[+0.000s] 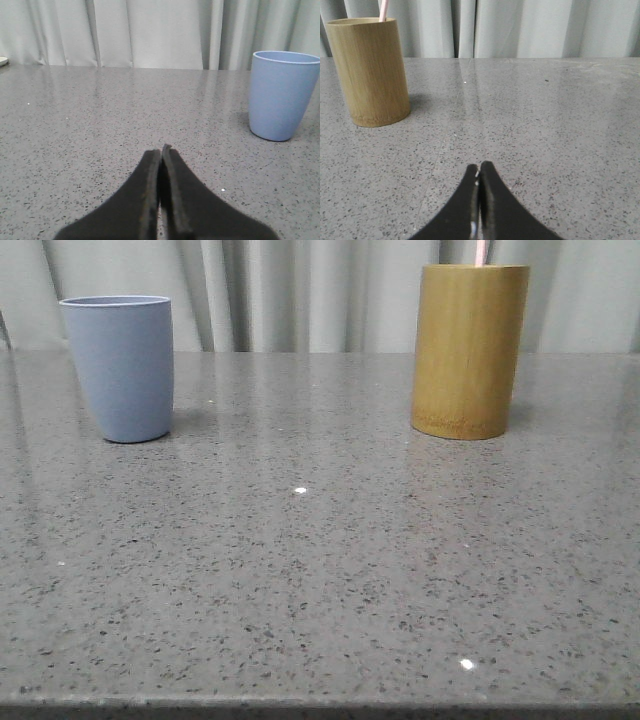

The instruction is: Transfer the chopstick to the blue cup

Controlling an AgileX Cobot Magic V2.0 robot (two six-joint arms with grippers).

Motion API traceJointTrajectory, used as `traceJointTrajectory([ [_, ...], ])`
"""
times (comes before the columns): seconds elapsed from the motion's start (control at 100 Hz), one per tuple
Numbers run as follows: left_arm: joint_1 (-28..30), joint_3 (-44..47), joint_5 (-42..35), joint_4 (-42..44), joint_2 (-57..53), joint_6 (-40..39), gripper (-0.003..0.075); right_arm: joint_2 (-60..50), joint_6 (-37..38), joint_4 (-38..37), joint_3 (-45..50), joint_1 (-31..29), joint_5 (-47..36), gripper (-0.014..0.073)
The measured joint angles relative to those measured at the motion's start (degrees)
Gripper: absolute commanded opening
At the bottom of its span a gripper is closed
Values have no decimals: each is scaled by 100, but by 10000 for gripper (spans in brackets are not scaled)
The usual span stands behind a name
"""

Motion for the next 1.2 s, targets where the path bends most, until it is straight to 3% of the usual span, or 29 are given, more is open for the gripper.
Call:
traceJointTrajectory([
  [0.93,0,0,0,0,0,0,-19,0,0,-3,0,0,0,-105],
  [1.2,0,0,-700,0,0,0,-19,0,0,-3,0,0,-171,-105],
])
